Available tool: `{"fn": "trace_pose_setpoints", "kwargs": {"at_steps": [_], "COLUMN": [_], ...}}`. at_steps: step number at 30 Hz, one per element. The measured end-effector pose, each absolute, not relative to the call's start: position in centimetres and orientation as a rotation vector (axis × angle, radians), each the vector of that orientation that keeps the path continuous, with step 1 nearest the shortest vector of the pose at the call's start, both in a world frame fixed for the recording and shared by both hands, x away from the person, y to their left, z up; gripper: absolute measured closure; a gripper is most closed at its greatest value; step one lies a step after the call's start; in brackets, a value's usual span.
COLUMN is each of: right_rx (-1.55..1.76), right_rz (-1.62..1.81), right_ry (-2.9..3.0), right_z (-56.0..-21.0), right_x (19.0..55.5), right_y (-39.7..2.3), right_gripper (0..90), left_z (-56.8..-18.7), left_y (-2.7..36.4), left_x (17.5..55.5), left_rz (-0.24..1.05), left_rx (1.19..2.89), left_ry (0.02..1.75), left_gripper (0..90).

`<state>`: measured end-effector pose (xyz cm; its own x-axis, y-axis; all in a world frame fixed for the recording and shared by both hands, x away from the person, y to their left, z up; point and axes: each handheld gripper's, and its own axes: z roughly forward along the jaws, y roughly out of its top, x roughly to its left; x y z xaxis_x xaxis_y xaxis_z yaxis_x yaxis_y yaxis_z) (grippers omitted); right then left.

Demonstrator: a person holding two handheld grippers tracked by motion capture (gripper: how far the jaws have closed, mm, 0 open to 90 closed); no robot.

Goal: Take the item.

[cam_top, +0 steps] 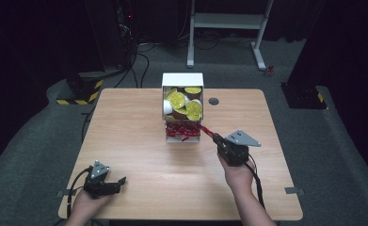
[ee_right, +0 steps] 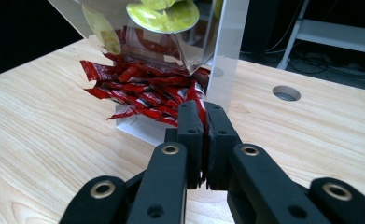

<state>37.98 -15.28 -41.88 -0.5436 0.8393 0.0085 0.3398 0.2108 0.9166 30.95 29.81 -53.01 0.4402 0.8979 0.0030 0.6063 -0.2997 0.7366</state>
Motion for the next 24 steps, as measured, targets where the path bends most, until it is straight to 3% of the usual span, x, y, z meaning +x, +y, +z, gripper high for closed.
{"fn": "trace_pose_setpoints", "kwargs": {"at_steps": [24], "right_rx": [1.118], "right_rz": [1.280], "right_ry": [1.936], "right_z": [-42.2], "right_x": [37.4], "right_y": [-18.0], "right_gripper": [87.4], "left_z": [-53.0], "left_y": [29.8], "left_x": [31.0], "left_rz": [0.563], "left_rx": [2.017], "left_ry": [1.272], "left_gripper": [15.2]}}
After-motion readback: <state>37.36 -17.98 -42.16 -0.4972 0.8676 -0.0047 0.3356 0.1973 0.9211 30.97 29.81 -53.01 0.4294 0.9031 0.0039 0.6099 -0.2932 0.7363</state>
